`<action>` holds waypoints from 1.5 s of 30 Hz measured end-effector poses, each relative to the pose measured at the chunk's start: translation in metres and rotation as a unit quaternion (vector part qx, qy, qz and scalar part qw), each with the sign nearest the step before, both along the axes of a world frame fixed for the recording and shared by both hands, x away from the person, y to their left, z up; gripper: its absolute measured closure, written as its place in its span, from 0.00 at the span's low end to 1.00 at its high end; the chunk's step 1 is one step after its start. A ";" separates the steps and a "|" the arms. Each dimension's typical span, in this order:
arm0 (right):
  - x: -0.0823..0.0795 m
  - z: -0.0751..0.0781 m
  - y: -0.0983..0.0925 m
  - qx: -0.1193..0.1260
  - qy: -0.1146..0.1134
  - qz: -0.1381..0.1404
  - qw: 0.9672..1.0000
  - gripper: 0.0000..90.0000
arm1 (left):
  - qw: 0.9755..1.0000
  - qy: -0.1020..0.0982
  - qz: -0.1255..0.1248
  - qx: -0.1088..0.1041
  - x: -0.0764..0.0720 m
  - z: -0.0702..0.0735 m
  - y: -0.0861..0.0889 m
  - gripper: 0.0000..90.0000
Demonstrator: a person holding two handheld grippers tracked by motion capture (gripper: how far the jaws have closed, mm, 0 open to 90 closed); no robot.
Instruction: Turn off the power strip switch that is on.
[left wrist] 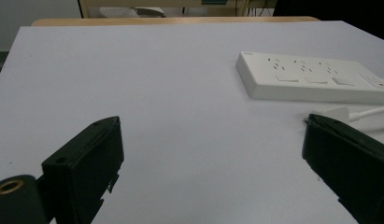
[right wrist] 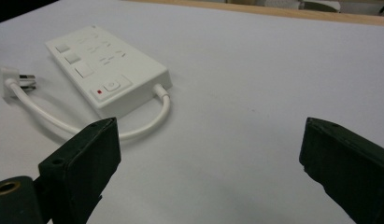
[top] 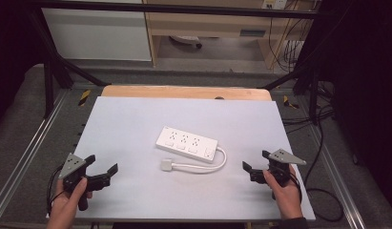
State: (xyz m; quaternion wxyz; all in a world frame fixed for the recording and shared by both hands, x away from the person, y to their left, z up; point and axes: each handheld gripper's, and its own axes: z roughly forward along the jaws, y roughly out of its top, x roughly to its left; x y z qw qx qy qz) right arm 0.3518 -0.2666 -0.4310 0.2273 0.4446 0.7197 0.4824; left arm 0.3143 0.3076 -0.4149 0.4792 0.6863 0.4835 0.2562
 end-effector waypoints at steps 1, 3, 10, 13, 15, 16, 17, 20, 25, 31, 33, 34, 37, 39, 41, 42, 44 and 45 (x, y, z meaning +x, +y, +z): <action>0.000 0.001 0.000 0.001 -0.004 0.002 1.000 0.07 | 1.000 0.000 0.000 0.000 0.000 0.000 0.000 0.06; 0.000 0.002 0.001 0.000 -0.007 0.004 1.000 0.07 | 1.000 0.002 -0.001 -0.001 0.000 0.000 0.000 0.06; -0.006 0.010 0.003 0.010 -0.041 0.012 0.999 0.10 | 1.000 0.001 -0.005 -0.008 -0.001 0.001 -0.001 0.06; -0.007 0.012 0.003 0.014 -0.052 0.016 0.998 0.10 | 1.000 -0.001 -0.013 -0.005 -0.001 0.002 -0.002 0.06; -0.008 0.015 0.006 0.013 -0.059 0.020 0.998 0.09 | 1.000 -0.001 -0.014 -0.009 -0.002 0.002 -0.002 0.06; -0.008 0.015 0.007 0.011 -0.059 0.021 0.998 0.09 | 1.000 -0.001 -0.014 -0.009 -0.002 0.002 -0.002 0.06; -0.008 0.015 0.007 0.011 -0.059 0.021 0.998 0.09 | 1.000 -0.002 -0.014 -0.009 -0.002 0.002 -0.002 0.06; -0.007 0.016 0.010 0.006 -0.060 0.023 0.998 0.07 | 1.000 -0.002 -0.017 -0.012 -0.002 0.003 -0.002 0.06; -0.006 0.020 0.017 0.004 -0.064 0.019 0.998 0.04 | 1.000 0.001 -0.020 -0.011 -0.002 0.002 -0.003 0.06; 0.000 0.026 0.021 0.010 -0.066 0.023 0.998 0.02 | 1.000 0.000 -0.015 -0.004 0.000 0.001 -0.002 0.06; 0.001 0.027 0.022 0.011 -0.065 0.025 0.998 0.02 | 1.000 0.005 -0.014 -0.007 0.000 0.000 -0.001 0.06; 0.004 0.030 0.024 0.013 -0.067 0.026 0.997 0.02 | 1.000 0.006 -0.014 -0.006 0.000 0.000 0.000 0.06; 0.009 0.034 0.027 0.009 -0.071 0.005 0.997 0.02 | 1.000 0.002 -0.011 -0.005 0.000 0.000 0.000 0.06; 0.013 0.035 0.027 0.009 -0.067 0.002 0.998 0.02 | 1.000 0.000 -0.015 -0.001 0.000 -0.001 -0.001 0.06; 0.016 0.037 0.028 0.010 -0.067 0.000 0.998 0.02 | 1.000 0.001 -0.011 0.004 0.000 -0.001 -0.002 0.06; 0.017 0.038 0.029 0.008 -0.069 0.000 0.998 0.02 | 1.000 0.001 -0.011 0.002 0.000 -0.001 -0.002 0.06; 0.018 0.041 0.030 0.010 -0.069 0.009 0.998 0.04 | 1.000 0.004 -0.008 0.002 0.000 -0.001 -0.002 0.06; 0.018 0.043 0.030 0.009 -0.071 0.011 0.997 0.04 | 1.000 0.004 -0.008 0.002 0.000 -0.001 -0.002 0.06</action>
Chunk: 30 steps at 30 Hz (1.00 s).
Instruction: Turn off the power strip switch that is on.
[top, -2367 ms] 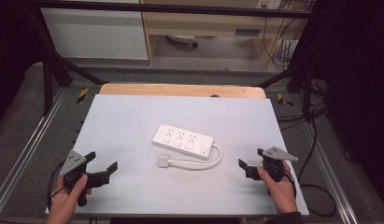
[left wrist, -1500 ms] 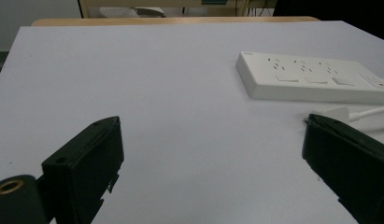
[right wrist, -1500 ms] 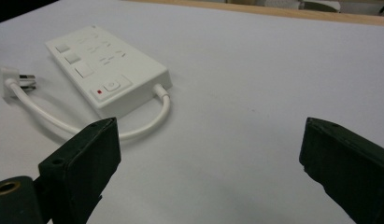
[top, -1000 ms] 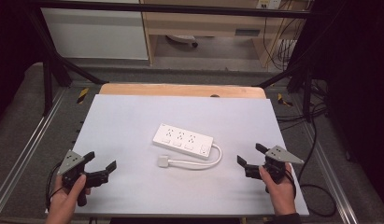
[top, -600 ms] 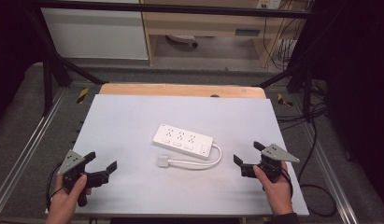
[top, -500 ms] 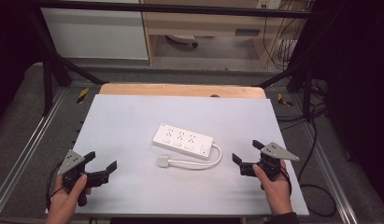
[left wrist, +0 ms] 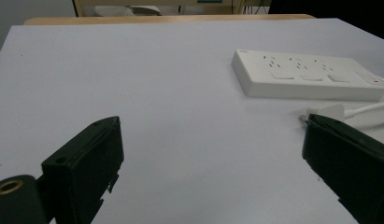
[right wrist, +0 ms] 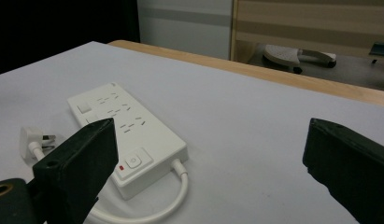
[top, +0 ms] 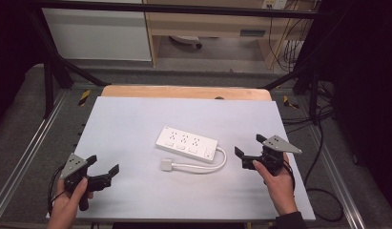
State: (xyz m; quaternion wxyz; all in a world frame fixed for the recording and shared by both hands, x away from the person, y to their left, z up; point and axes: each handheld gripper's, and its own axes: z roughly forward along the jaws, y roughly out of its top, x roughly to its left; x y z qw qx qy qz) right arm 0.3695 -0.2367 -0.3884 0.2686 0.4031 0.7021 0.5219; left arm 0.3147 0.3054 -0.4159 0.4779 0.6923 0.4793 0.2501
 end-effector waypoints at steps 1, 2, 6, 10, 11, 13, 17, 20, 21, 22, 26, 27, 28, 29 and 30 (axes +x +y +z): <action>0.000 0.002 0.000 0.000 -0.002 0.000 1.000 0.05 | 1.000 -0.001 0.001 0.000 0.001 0.000 0.000 0.06; -0.001 0.003 0.000 0.003 -0.003 0.000 1.000 0.05 | 1.000 0.003 0.001 -0.002 0.000 0.000 0.000 0.06; 0.000 0.010 -0.001 0.006 -0.010 -0.002 1.000 0.06 | 1.000 0.003 -0.002 0.000 0.000 0.000 0.000 0.06; 0.000 0.021 -0.003 0.002 -0.013 -0.005 1.000 0.08 | 1.000 0.007 0.000 0.003 0.001 -0.001 -0.002 0.06; 0.000 0.021 -0.003 0.002 -0.013 -0.005 1.000 0.08 | 1.000 0.007 -0.001 0.002 0.001 -0.001 -0.002 0.06; 0.002 0.024 -0.005 0.000 -0.015 -0.008 1.000 0.08 | 1.000 0.005 -0.003 0.003 0.000 0.000 -0.002 0.06; 0.003 0.024 -0.004 0.001 -0.015 -0.010 1.000 0.07 | 1.000 0.006 -0.007 0.002 0.001 -0.001 -0.003 0.06; 0.005 0.022 -0.002 0.002 -0.008 -0.004 1.000 0.06 | 1.000 0.007 0.001 0.004 0.000 -0.001 -0.001 0.06; 0.006 0.021 -0.001 0.002 -0.007 -0.002 1.000 0.06 | 1.000 0.008 0.001 0.002 0.000 -0.001 -0.001 0.06; 0.007 0.021 0.000 0.003 -0.006 0.000 1.000 0.06 | 1.000 0.007 0.002 0.001 0.000 -0.001 -0.001 0.06; 0.010 0.023 0.004 -0.001 -0.001 -0.001 1.000 0.06 | 1.000 0.009 -0.001 0.002 0.000 -0.001 -0.003 0.06; 0.011 0.026 0.007 -0.003 -0.001 0.003 1.000 0.07 | 1.000 0.008 -0.002 0.002 0.000 -0.001 -0.003 0.06; 0.011 0.028 0.008 -0.003 -0.001 0.003 1.000 0.08 | 1.000 0.008 -0.003 0.003 0.000 -0.001 -0.003 0.06; 0.012 0.029 0.009 -0.003 -0.003 0.004 1.000 0.09 | 1.000 0.007 -0.003 0.004 0.001 -0.001 -0.003 0.06; 0.012 0.029 0.009 -0.003 -0.003 0.004 1.000 0.09 | 1.000 0.008 -0.003 0.005 0.001 -0.001 -0.003 0.06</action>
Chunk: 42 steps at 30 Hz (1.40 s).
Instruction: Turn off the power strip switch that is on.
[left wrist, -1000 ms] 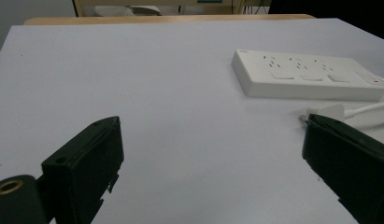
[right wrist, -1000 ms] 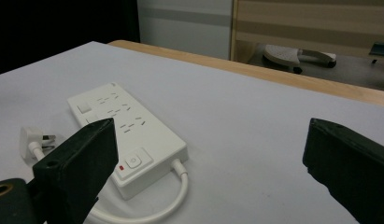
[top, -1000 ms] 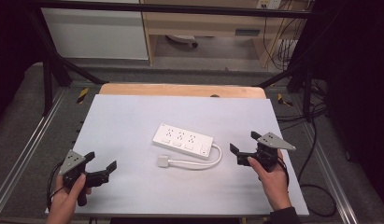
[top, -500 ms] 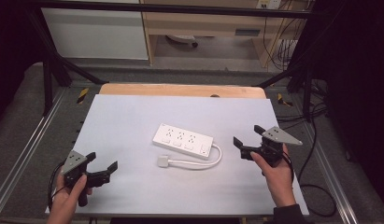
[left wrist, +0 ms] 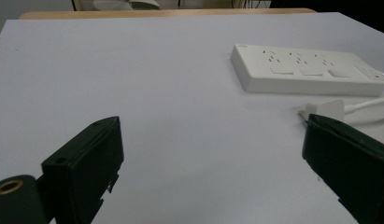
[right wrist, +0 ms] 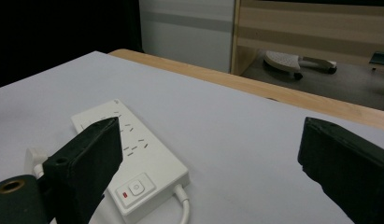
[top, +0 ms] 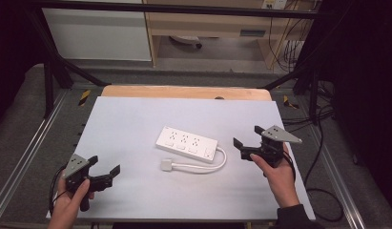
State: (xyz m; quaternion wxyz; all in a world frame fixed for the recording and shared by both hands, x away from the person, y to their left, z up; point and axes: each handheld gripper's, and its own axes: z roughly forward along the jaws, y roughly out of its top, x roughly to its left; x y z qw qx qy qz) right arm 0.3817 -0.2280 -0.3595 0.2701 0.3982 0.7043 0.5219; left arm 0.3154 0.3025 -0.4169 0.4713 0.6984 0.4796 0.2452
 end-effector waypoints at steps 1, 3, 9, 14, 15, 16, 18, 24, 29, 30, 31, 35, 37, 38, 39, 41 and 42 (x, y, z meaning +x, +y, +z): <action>0.001 0.001 0.001 0.000 -0.002 0.000 1.000 0.10 | 1.000 0.000 0.000 0.000 0.000 0.000 0.000 0.06; 0.003 0.004 0.003 -0.002 -0.006 0.001 1.000 0.11 | 1.000 0.002 0.000 0.001 0.000 0.000 0.000 0.06; 0.007 0.008 0.008 -0.006 -0.011 0.004 1.000 0.13 | 1.000 0.002 0.000 -0.004 0.000 0.000 0.000 0.06; 0.011 0.010 0.016 -0.013 -0.013 0.010 1.000 0.15 | 1.000 0.000 -0.002 -0.003 0.000 0.000 0.000 0.06; 0.011 0.010 0.016 -0.013 -0.013 0.010 1.000 0.15 | 1.000 0.000 -0.002 -0.004 0.000 0.000 -0.001 0.06; 0.012 0.011 0.018 -0.017 -0.019 0.010 1.000 0.20 | 1.000 0.001 -0.003 -0.003 0.000 0.000 -0.001 0.06; 0.012 0.011 0.020 -0.018 -0.023 0.009 1.000 0.21 | 1.000 0.001 -0.004 0.002 0.000 -0.001 0.000 0.06; 0.016 0.015 0.031 -0.037 -0.045 0.001 0.998 0.38 | 1.000 0.003 0.003 -0.002 0.000 0.000 0.002 0.06; 0.022 0.015 0.038 -0.034 -0.035 0.009 0.999 0.52 | 1.000 0.001 0.003 -0.003 0.001 0.000 0.001 0.06; 0.022 0.015 0.038 -0.034 -0.035 0.009 0.999 0.52 | 1.000 0.001 0.004 -0.004 0.001 0.000 0.001 0.06; 0.023 0.016 0.039 -0.035 -0.036 0.012 0.999 0.55 | 1.000 0.002 -0.001 -0.004 0.001 -0.001 0.001 0.06; 0.024 0.017 0.043 -0.023 -0.040 0.019 0.999 0.68 | 1.000 0.002 -0.003 -0.001 0.001 -0.001 -0.001 0.06; 0.025 0.018 0.045 -0.023 -0.045 0.025 0.998 0.73 | 1.000 0.003 -0.003 -0.002 0.000 -0.001 0.000 0.06; 0.026 0.018 0.046 -0.022 -0.049 0.029 0.998 0.77 | 1.000 0.002 -0.001 -0.002 0.001 -0.001 0.000 0.06; 0.026 0.018 0.046 -0.022 -0.049 0.029 0.998 0.77 | 1.000 0.003 -0.001 -0.002 0.001 -0.001 0.000 0.06; 0.026 0.017 0.048 -0.022 -0.052 0.033 0.998 0.79 | 1.000 0.005 -0.001 0.000 0.001 -0.001 -0.001 0.06; 0.027 0.017 0.049 -0.023 -0.055 0.036 0.998 0.81 | 1.000 0.008 -0.004 0.000 0.001 -0.002 -0.001 0.06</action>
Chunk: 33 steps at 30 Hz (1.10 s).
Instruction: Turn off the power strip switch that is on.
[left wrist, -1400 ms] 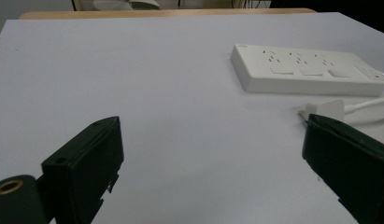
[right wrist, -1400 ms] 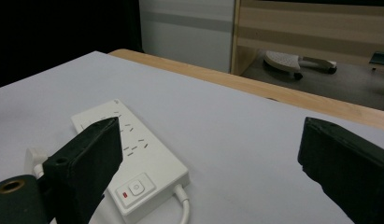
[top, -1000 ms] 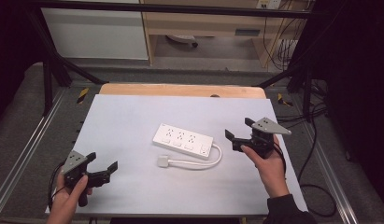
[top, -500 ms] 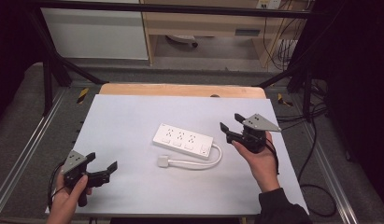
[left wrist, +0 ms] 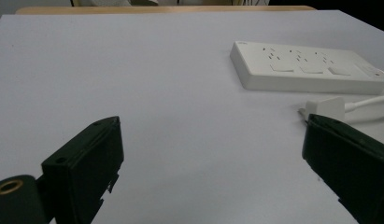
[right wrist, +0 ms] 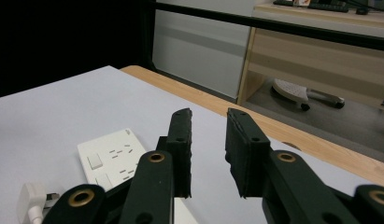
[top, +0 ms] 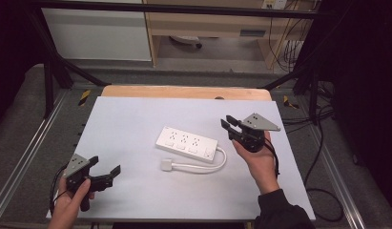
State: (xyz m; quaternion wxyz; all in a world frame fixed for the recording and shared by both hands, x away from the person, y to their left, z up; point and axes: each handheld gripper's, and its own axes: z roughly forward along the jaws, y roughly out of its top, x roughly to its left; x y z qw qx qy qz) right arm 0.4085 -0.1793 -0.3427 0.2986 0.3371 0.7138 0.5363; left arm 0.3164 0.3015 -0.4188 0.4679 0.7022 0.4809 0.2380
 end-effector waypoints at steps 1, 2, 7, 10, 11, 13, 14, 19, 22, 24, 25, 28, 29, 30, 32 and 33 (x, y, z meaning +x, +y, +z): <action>0.001 0.000 0.001 0.002 -0.001 0.001 1.000 0.82 | 1.000 0.001 -0.002 0.002 0.000 0.000 0.000 0.06; 0.001 -0.001 0.002 0.003 -0.003 0.001 1.000 0.83 | 1.000 0.000 -0.002 0.002 0.000 0.000 -0.001 0.06; 0.000 -0.001 0.003 0.012 -0.007 0.008 1.000 0.90 | 1.000 0.006 -0.006 -0.004 0.001 -0.001 -0.003 0.06; 0.000 -0.003 0.004 0.011 -0.008 0.010 1.000 0.91 | 1.000 0.001 0.001 -0.010 0.003 0.000 -0.002 0.06; 0.001 -0.004 0.004 0.012 -0.008 0.011 1.000 0.92 | 1.000 -0.001 0.005 -0.010 0.003 0.000 -0.002 0.06; 0.001 -0.008 0.008 0.015 -0.003 0.015 1.000 0.94 | 1.000 -0.004 0.007 -0.008 0.005 0.001 -0.002 0.06; 0.001 -0.008 0.008 0.015 -0.003 0.015 1.000 0.94 | 1.000 -0.006 0.008 -0.007 0.005 0.002 -0.002 0.06; 0.001 -0.012 0.019 0.008 -0.001 0.028 1.000 0.97 | 1.000 -0.007 0.000 -0.006 0.002 0.002 -0.002 0.06; 0.001 -0.015 0.025 0.005 0.003 0.035 0.999 0.97 | 1.000 -0.006 -0.004 -0.007 0.002 0.001 -0.005 0.06; 0.000 -0.017 0.027 0.004 0.006 0.037 0.999 0.98 | 1.000 -0.005 -0.008 -0.006 0.002 0.001 -0.006 0.06; 0.001 -0.018 0.028 0.003 0.006 0.038 0.999 0.98 | 1.000 -0.004 -0.010 -0.003 0.002 0.001 -0.006 0.06; 0.001 -0.021 0.030 0.001 0.010 0.040 0.999 0.98 | 1.000 -0.009 -0.014 -0.008 0.001 0.002 -0.007 0.06; 0.001 -0.022 0.029 0.002 0.010 0.041 0.999 0.98 | 1.000 -0.009 -0.014 -0.008 0.001 0.003 -0.007 0.06; 0.001 -0.023 0.029 0.003 0.012 0.039 0.999 0.99 | 1.000 -0.009 -0.013 -0.010 0.001 0.002 -0.007 0.06; 0.001 -0.024 0.030 0.006 0.014 0.039 0.999 0.99 | 1.000 -0.008 -0.014 -0.010 0.001 0.002 -0.007 0.06; 0.001 -0.024 0.030 0.005 0.015 0.041 0.999 0.99 | 1.000 -0.008 -0.014 -0.011 0.001 0.002 -0.007 0.06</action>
